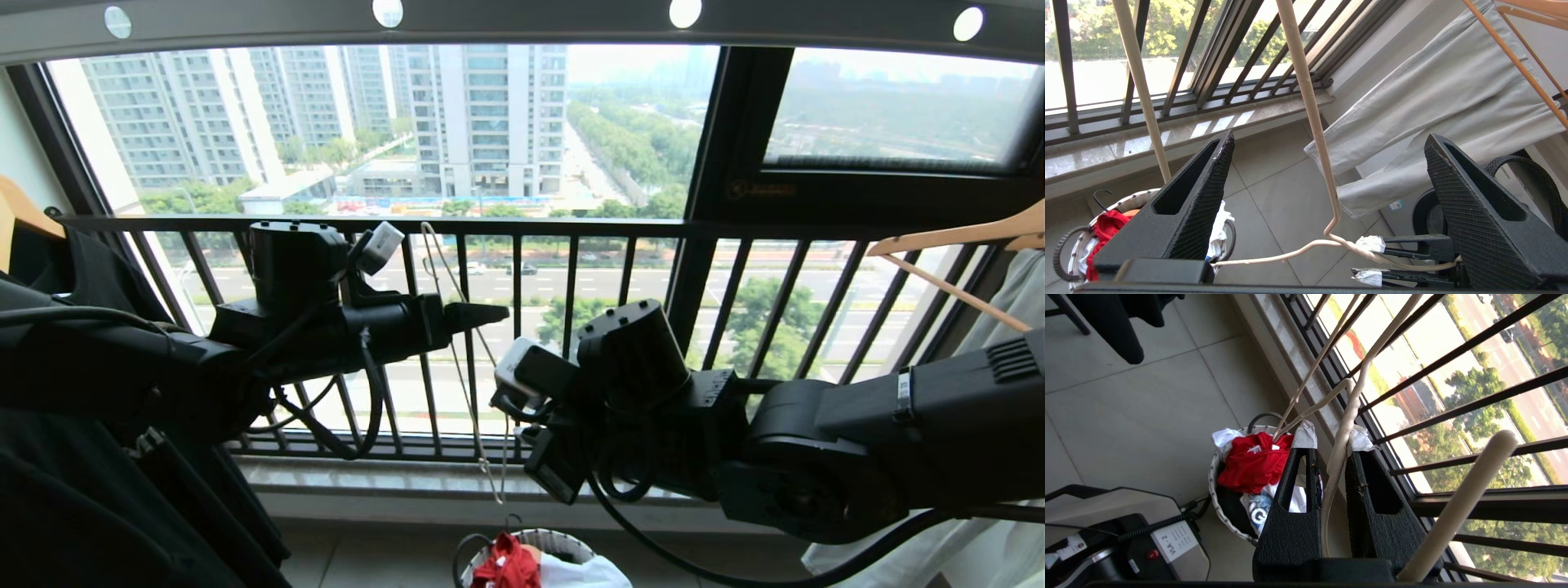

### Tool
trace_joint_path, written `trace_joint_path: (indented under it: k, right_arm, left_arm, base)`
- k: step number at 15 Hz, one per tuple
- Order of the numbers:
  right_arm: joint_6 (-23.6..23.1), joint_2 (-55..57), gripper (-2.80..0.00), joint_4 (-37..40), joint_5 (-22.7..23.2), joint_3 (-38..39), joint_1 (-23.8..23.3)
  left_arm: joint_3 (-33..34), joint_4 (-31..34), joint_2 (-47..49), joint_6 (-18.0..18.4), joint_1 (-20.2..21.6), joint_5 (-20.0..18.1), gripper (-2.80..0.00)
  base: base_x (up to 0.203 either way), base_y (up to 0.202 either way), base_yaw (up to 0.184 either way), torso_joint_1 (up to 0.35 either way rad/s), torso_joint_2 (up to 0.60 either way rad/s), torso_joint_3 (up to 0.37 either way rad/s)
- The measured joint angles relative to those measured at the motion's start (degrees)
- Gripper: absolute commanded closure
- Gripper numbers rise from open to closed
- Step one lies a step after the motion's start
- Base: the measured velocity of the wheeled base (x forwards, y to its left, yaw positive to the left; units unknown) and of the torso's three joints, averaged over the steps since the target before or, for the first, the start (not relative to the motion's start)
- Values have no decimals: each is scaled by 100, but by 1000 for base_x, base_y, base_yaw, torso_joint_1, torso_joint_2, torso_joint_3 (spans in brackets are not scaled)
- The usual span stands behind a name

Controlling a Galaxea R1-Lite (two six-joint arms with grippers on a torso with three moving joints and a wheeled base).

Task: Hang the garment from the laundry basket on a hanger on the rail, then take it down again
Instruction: Hang the clothes rack on the clothesline

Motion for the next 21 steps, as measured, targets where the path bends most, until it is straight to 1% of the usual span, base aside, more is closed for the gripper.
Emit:
trace_joint_path:
  k: [3,5,6,7,14,20,21]
  right_arm:
    - [0,-42,0,2,25,-5,155]
    - [0,-58,0,0,36,-22,243]
    - [0,-65,0,2,34,-27,270]
    - [0,-78,0,2,34,-27,298]
    - [2,-102,0,4,39,-32,337]
    - [-5,-102,0,5,23,-29,333]
    - [-7,-102,-280,0,23,-29,333]
  left_arm:
    - [93,-229,35,1,17,-16,-280]
    - [118,-240,40,4,28,-11,-280]
    - [124,-243,38,4,28,-10,-74]
    - [136,-243,35,9,28,-13,0]
    - [154,-240,24,-18,17,-51,0]
    - [154,-244,11,20,23,-11,0]
    - [154,-242,11,27,26,-11,0]
  base:
    - [0,0,0,0,0,0]
    - [0,0,0,0,0,0]
    - [0,0,0,0,0,0]
    - [0,0,0,0,0,0]
    - [0,0,0,0,0,0]
    - [0,0,0,0,0,0]
    - [0,0,0,0,0,0]
